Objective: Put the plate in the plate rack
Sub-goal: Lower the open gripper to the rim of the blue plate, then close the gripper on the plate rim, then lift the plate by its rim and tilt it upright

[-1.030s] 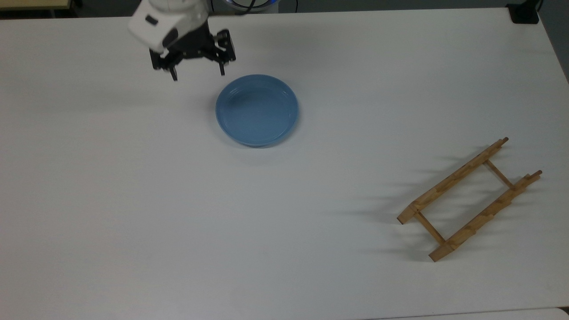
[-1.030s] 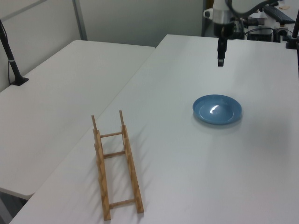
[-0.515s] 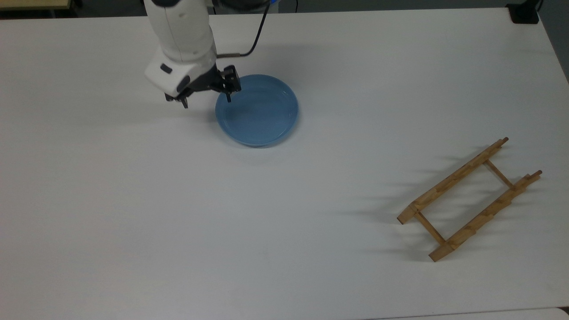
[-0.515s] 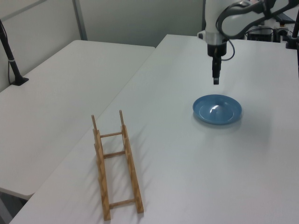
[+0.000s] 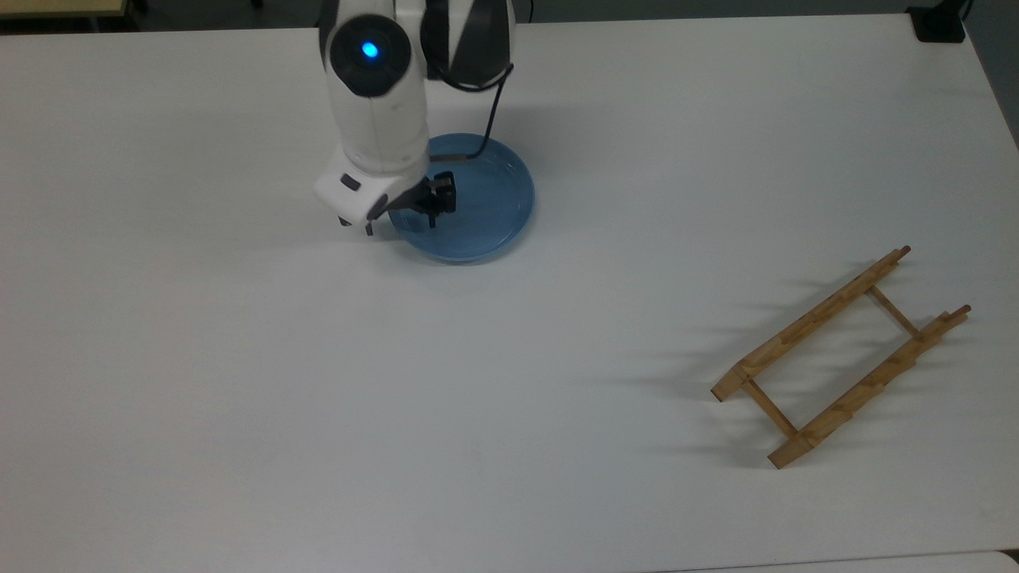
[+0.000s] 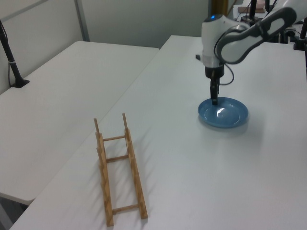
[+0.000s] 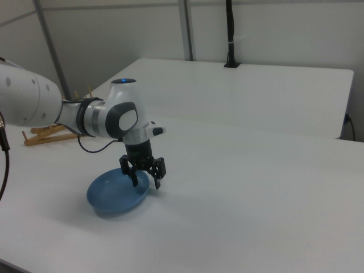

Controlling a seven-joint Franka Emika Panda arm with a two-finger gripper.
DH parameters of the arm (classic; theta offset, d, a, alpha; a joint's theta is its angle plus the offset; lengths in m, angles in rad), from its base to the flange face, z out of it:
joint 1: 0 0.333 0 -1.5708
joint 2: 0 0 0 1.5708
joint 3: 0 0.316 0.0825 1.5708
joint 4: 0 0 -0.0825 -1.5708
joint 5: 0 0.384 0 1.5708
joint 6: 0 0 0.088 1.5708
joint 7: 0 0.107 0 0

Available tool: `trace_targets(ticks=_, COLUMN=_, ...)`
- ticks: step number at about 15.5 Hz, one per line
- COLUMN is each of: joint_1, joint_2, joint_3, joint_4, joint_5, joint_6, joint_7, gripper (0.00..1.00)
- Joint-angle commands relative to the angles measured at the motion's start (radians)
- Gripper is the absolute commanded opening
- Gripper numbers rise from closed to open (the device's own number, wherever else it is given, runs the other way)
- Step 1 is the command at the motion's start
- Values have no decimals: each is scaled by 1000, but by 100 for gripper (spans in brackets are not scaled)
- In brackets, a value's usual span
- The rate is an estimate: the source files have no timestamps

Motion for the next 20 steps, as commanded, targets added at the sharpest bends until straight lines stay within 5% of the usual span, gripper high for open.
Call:
trace_targets(ticks=1, joint_1=13, joint_2=19, joint_3=-5, joint_4=-12, joint_5=-35, joint_6=41, joint_7=55, gripper=78)
trace_targets(ticks=5, joint_1=10, joint_2=8, joint_3=-5, joint_4=-7, joint_5=-35, joint_6=38, joint_7=80, gripper=31)
trace_targets(ticks=8, joint_1=10, joint_2=-16, joint_3=-4, joint_4=-3, joint_5=-31, joint_6=32, joint_7=121, gripper=11)
trace_targets(ticks=12, joint_1=10, joint_2=-76, joint_3=-2, joint_4=3, joint_5=-21, joint_6=22, joint_7=126, gripper=0)
trace_targets(ticks=20, joint_1=10, joint_2=-176, joint_3=8, joint_4=118, joint_5=5, joint_6=-12, joint_7=231, gripper=0)
